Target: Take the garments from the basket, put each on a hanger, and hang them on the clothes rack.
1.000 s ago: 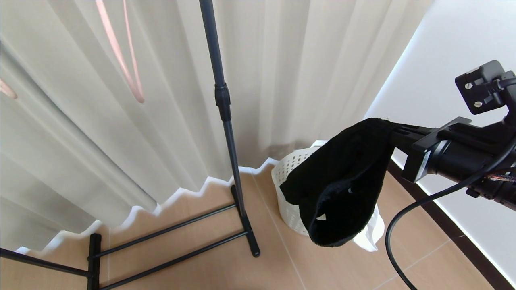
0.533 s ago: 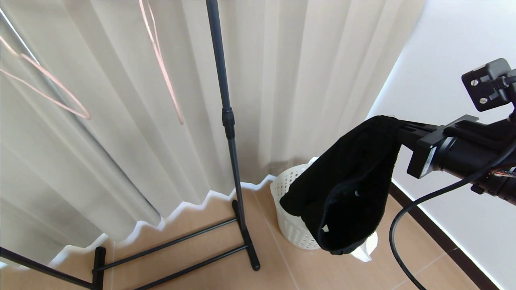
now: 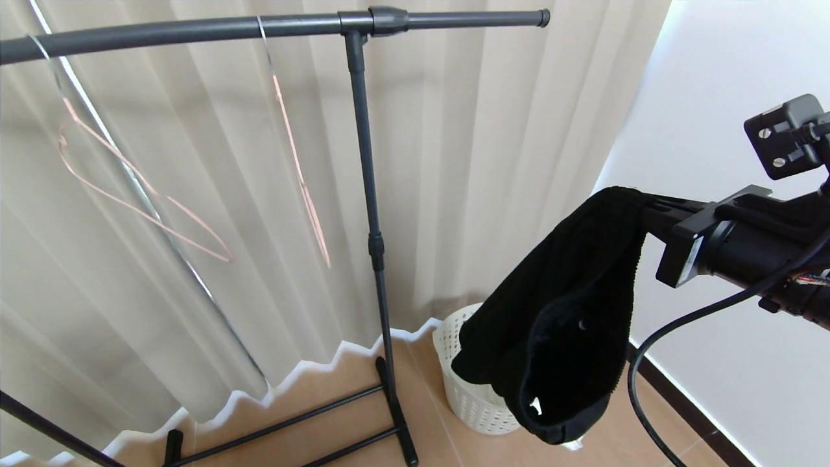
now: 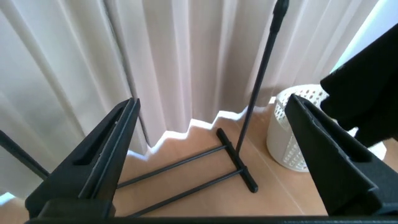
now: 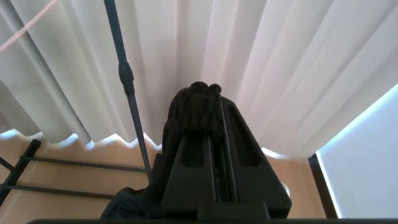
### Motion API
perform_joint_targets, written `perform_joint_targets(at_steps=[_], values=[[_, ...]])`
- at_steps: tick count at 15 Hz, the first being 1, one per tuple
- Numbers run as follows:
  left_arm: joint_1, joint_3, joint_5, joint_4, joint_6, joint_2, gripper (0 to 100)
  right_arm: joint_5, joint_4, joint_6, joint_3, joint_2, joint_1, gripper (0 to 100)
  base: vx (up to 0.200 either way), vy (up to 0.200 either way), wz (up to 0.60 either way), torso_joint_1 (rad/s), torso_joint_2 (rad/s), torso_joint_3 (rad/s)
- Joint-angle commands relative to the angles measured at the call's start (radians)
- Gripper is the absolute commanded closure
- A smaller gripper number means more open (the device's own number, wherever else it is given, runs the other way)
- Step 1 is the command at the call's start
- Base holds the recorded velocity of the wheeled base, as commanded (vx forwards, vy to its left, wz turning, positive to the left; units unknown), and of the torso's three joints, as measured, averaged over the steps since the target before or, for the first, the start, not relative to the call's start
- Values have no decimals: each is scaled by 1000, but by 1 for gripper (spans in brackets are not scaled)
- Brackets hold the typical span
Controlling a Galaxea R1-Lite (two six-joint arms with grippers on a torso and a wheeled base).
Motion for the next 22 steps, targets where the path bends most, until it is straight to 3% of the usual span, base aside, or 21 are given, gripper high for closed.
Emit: perform_joint_targets(at_steps=[1, 10, 22], values=[[0, 0, 0, -1, 2, 1, 0, 0, 0, 0, 2, 4, 0, 100, 0, 0, 0, 188, -544, -144], [0, 0, -3, 0, 3, 1, 0, 1, 0, 0, 5, 7, 0, 100, 0, 0, 0, 220, -566, -301], [0, 0, -3, 0, 5, 1, 0, 0, 0, -2, 10, -1, 1, 100, 0, 0, 0, 163, -378, -221]])
